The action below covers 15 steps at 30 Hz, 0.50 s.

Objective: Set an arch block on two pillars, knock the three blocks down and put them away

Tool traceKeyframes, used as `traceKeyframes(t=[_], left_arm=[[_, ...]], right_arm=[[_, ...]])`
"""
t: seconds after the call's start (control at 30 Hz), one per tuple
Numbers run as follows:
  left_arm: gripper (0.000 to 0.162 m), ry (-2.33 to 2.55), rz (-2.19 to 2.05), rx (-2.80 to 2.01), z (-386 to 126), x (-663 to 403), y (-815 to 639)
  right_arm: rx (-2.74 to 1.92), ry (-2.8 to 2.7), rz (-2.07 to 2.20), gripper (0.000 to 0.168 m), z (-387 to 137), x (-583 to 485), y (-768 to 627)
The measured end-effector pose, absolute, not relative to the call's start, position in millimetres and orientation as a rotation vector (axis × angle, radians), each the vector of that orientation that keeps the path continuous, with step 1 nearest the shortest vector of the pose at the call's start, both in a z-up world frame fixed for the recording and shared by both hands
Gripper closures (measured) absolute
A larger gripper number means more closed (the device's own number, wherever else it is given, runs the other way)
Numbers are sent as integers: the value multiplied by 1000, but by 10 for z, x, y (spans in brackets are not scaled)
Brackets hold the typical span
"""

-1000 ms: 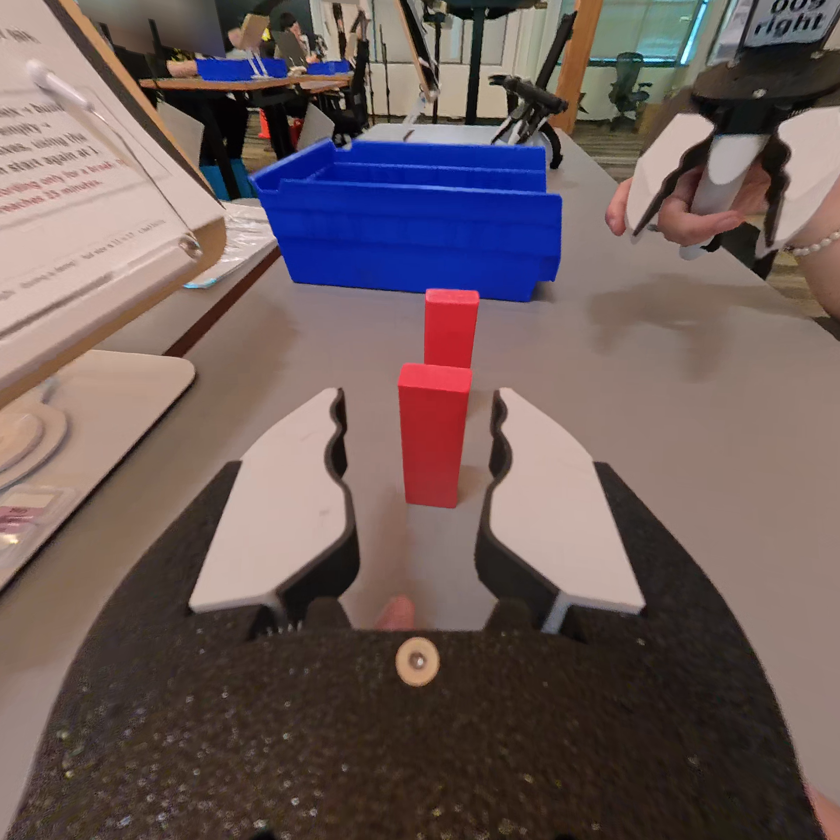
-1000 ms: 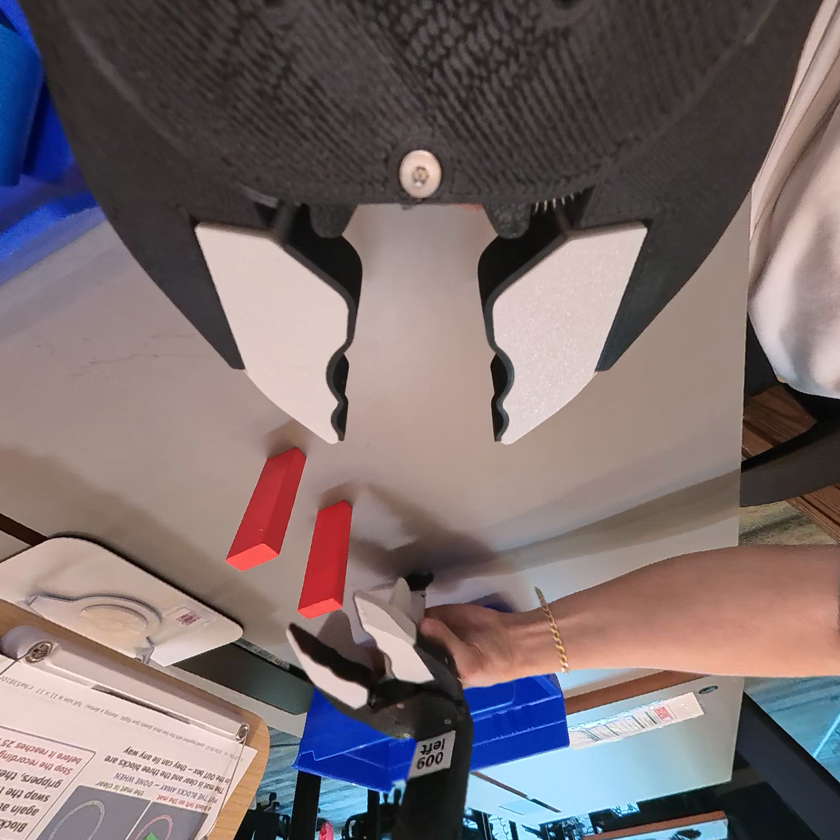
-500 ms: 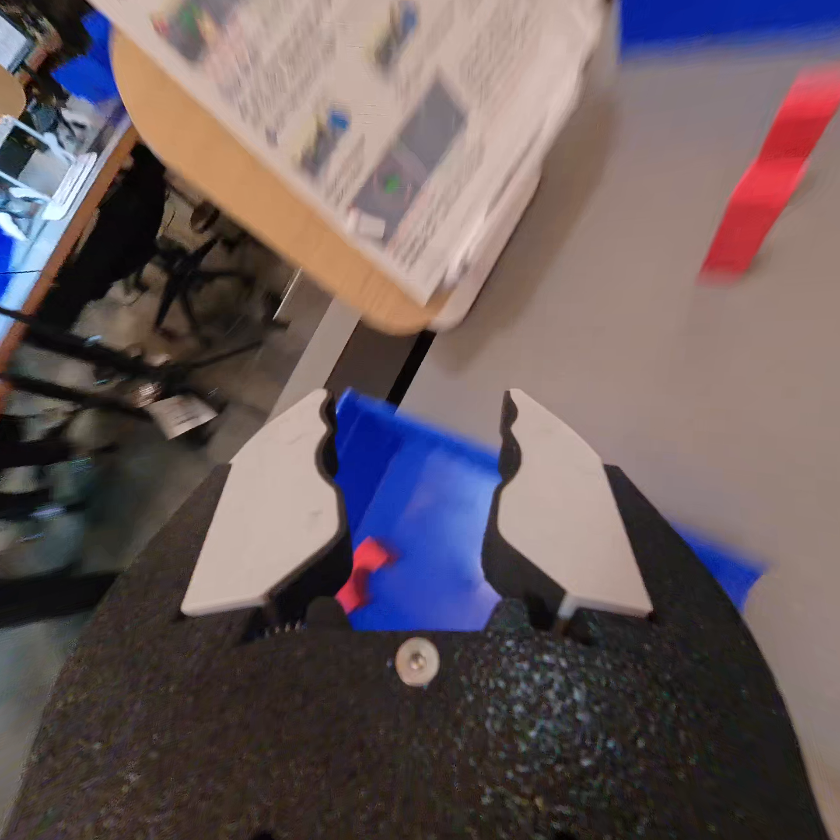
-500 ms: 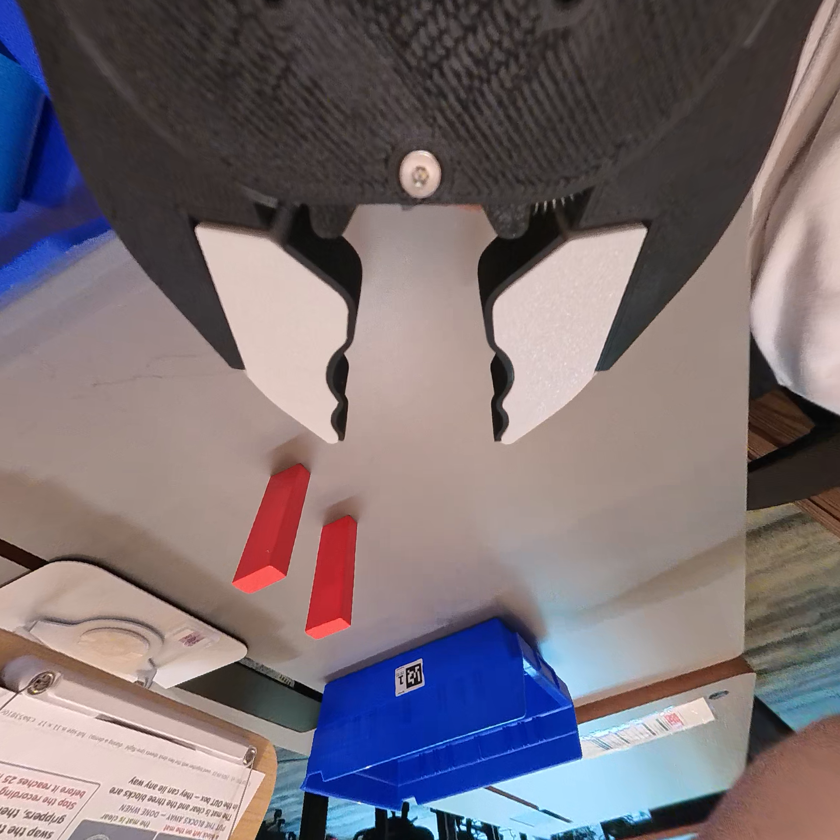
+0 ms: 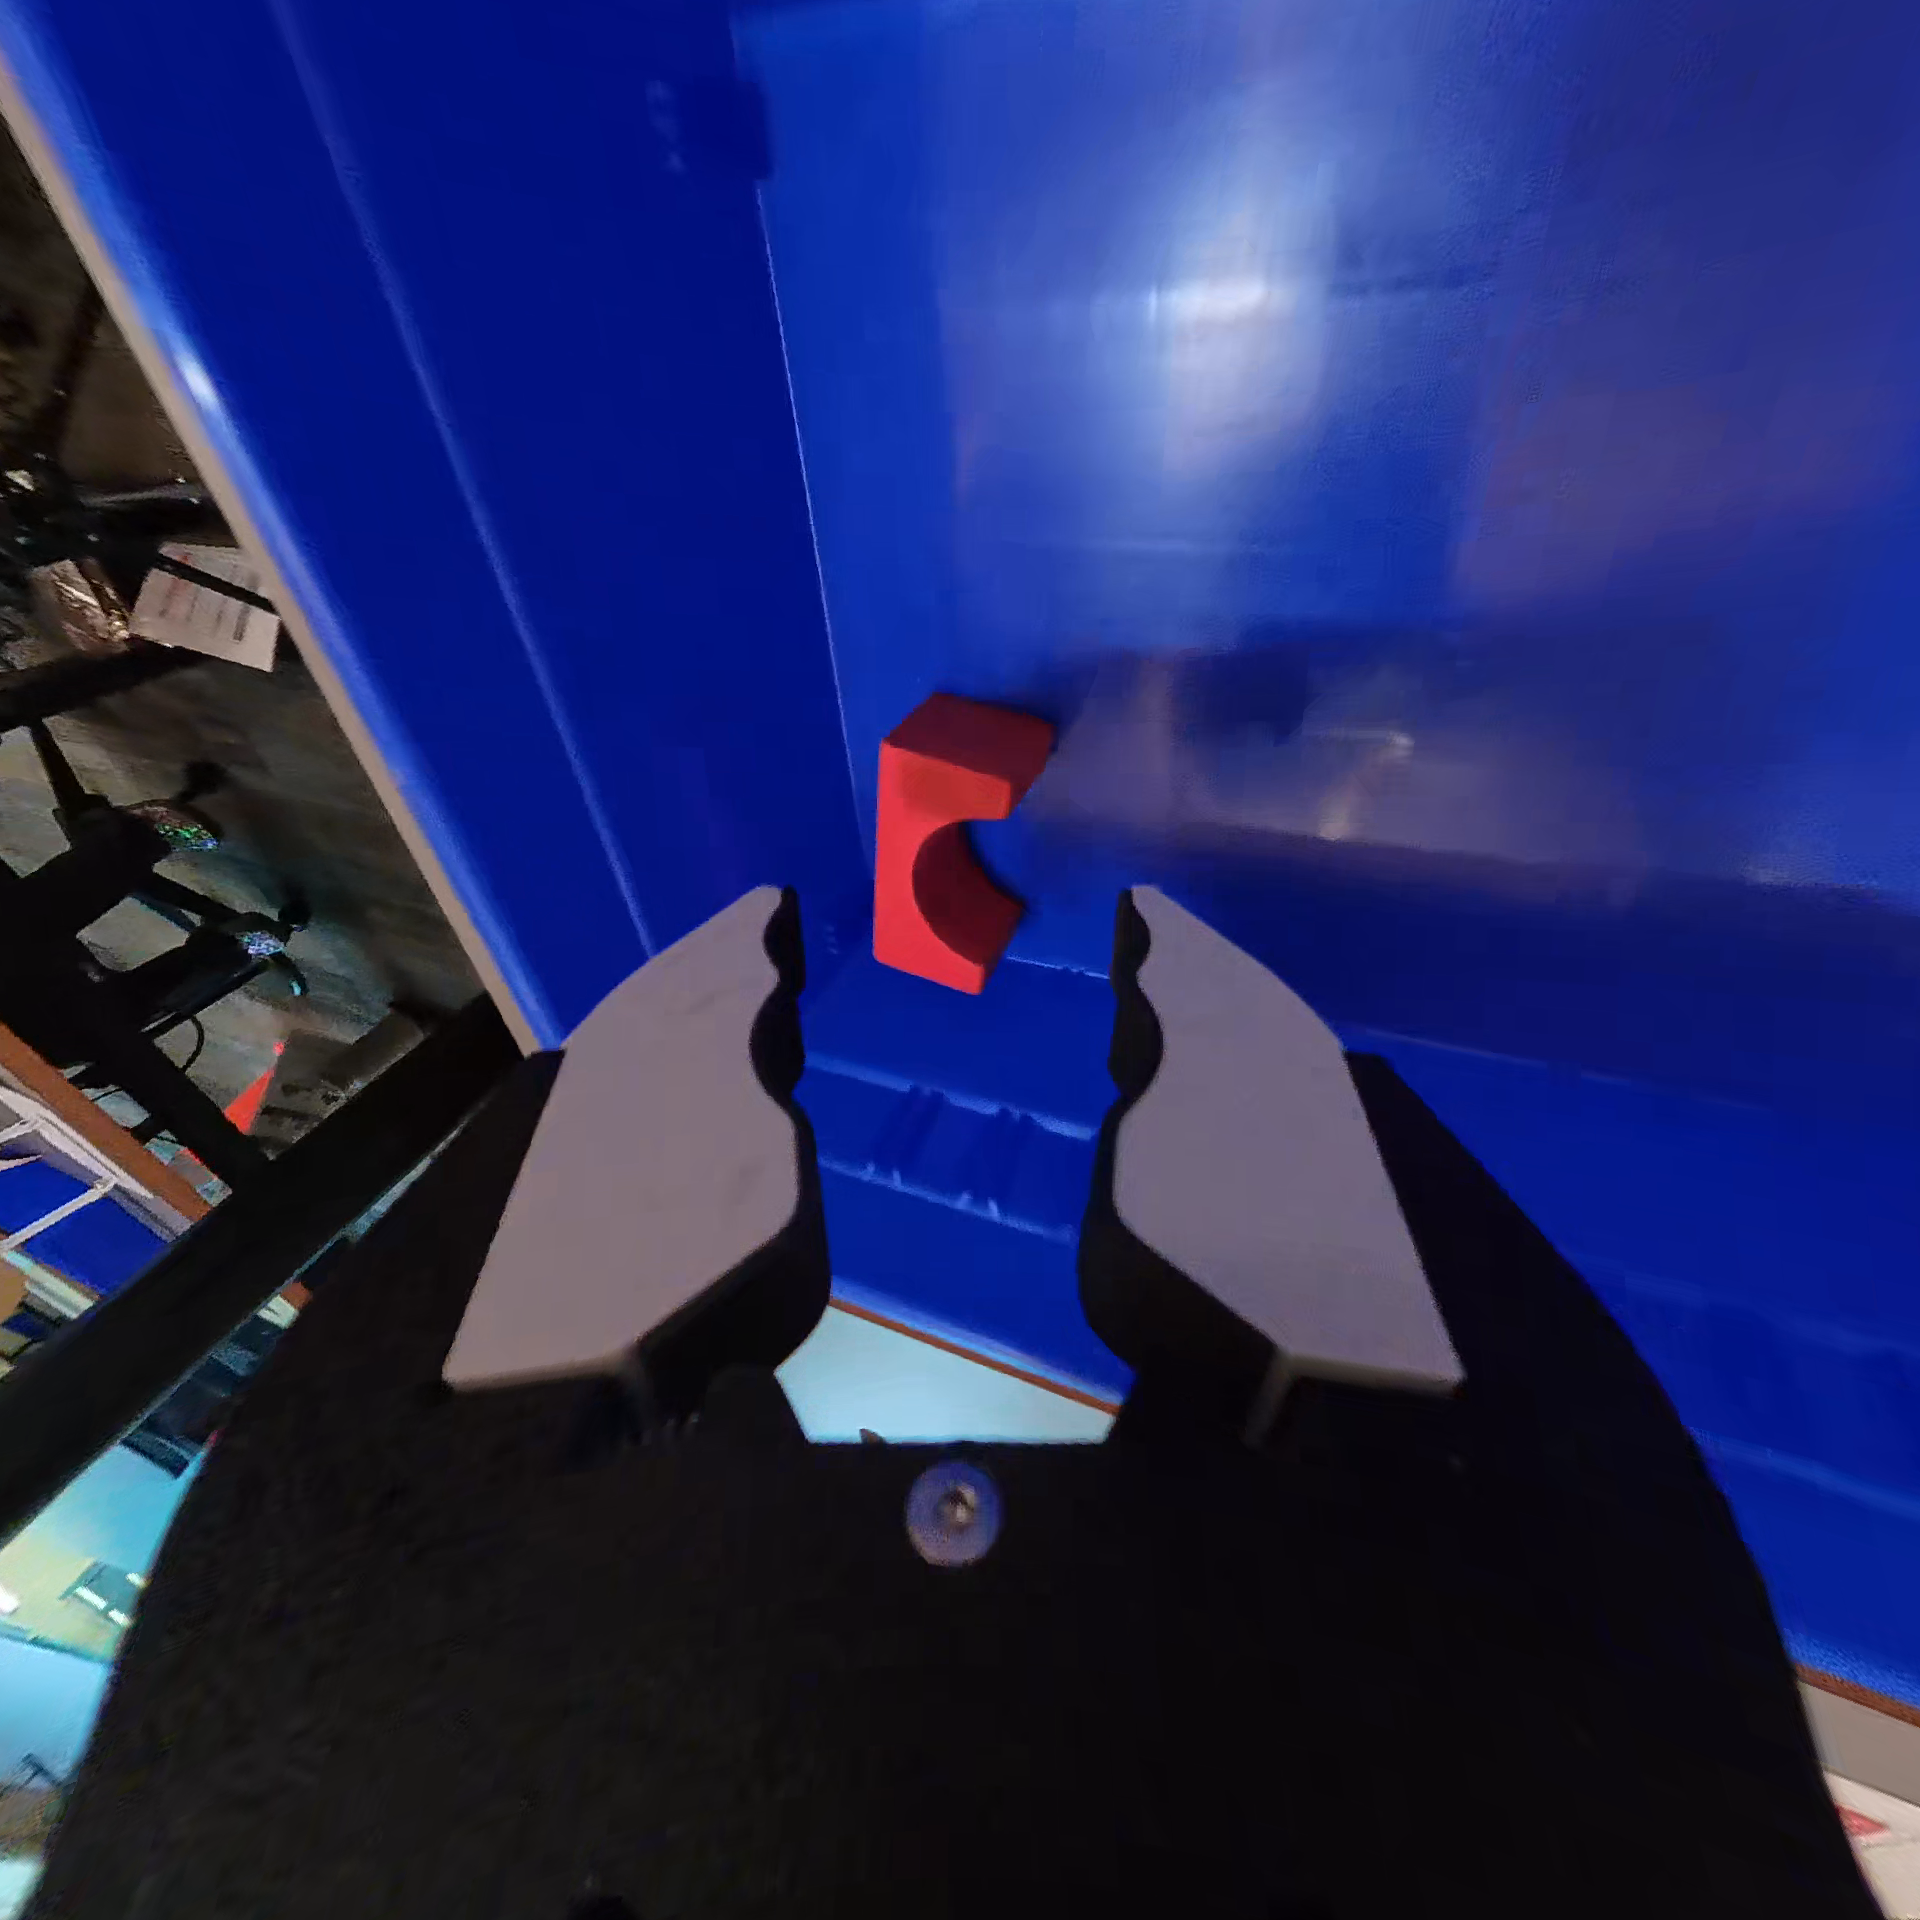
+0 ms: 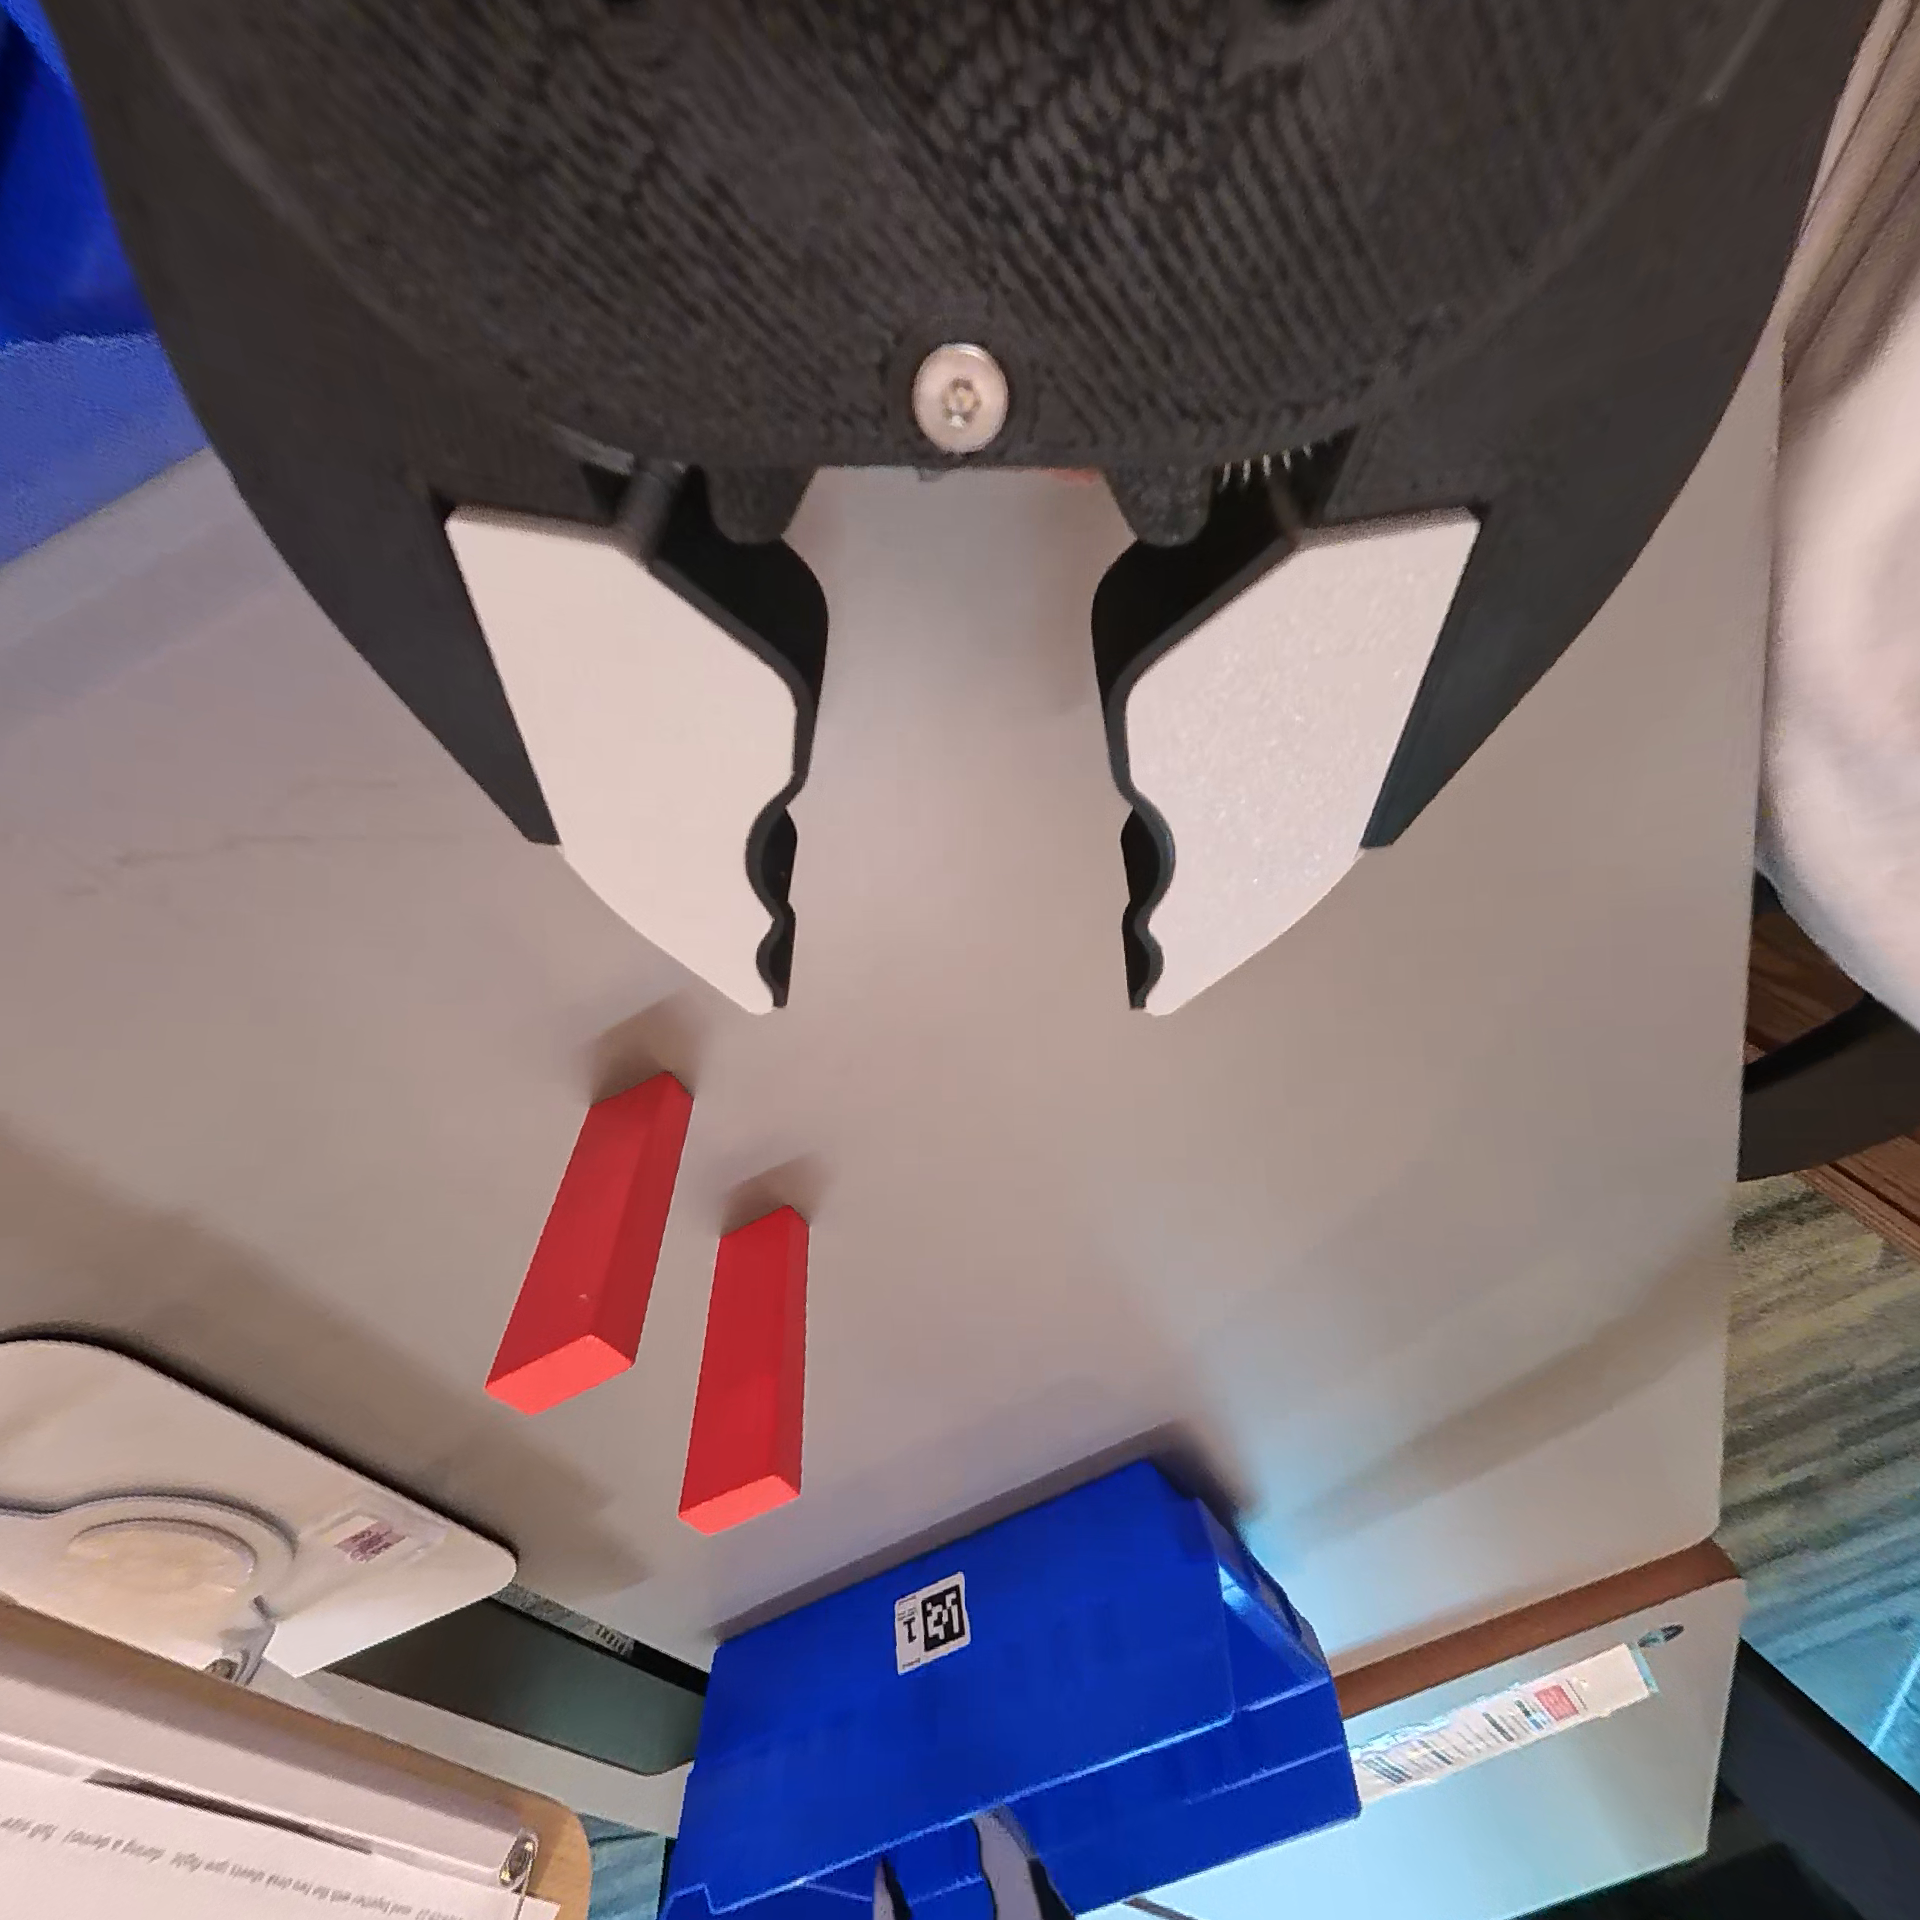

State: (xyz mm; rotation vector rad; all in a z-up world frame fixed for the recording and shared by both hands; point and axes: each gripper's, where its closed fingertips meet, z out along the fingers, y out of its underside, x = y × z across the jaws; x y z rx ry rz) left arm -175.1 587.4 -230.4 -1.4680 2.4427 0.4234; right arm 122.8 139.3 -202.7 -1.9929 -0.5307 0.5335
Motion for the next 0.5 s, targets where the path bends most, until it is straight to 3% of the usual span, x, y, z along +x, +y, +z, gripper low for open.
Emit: traceKeyframes(t=[0.37, 0.5], left_arm=[[120, 2584, 626, -1338, -2732, -1771, 6216], [142, 2528, 635, -1368, -2779, -1749, 6306]], right_arm=[[-2042, -502, 538, 106, -2197, 1290, 1386], [-2048, -481, 497, 106, -2207, 1341, 1402]])
